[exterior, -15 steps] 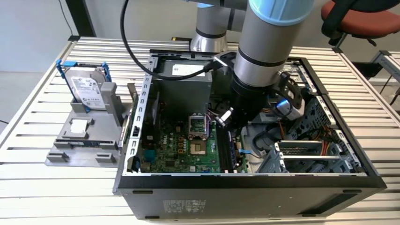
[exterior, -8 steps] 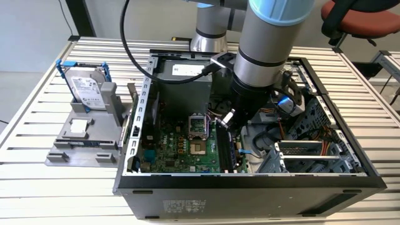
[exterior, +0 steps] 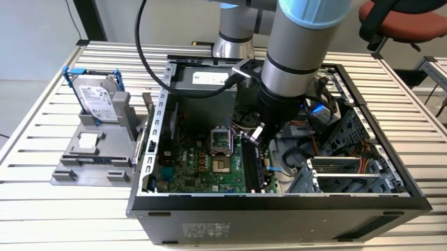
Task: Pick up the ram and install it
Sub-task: 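Press down the ram until it locks into place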
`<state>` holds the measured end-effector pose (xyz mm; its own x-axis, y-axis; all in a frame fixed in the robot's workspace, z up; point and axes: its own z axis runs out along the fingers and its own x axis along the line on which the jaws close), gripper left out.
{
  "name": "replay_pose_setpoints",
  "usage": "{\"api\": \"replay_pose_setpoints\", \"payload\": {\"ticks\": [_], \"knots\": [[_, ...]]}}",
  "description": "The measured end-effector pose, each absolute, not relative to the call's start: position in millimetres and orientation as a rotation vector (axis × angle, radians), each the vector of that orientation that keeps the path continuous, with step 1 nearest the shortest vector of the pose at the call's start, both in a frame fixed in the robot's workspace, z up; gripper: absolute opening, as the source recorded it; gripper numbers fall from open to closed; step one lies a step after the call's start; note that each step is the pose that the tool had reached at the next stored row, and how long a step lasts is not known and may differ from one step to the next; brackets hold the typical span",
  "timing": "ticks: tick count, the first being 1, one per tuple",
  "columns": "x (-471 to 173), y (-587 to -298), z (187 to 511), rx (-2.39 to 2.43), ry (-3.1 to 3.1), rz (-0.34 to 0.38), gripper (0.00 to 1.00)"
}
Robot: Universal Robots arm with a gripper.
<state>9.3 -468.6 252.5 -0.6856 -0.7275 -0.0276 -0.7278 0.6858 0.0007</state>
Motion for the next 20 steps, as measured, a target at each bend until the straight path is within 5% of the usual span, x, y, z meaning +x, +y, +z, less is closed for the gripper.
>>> {"api": "replay_pose_setpoints", "payload": {"ticks": [20], "knots": [[10.7,-468.1,252.5,-1.508,2.715,0.061,0.00]]}}
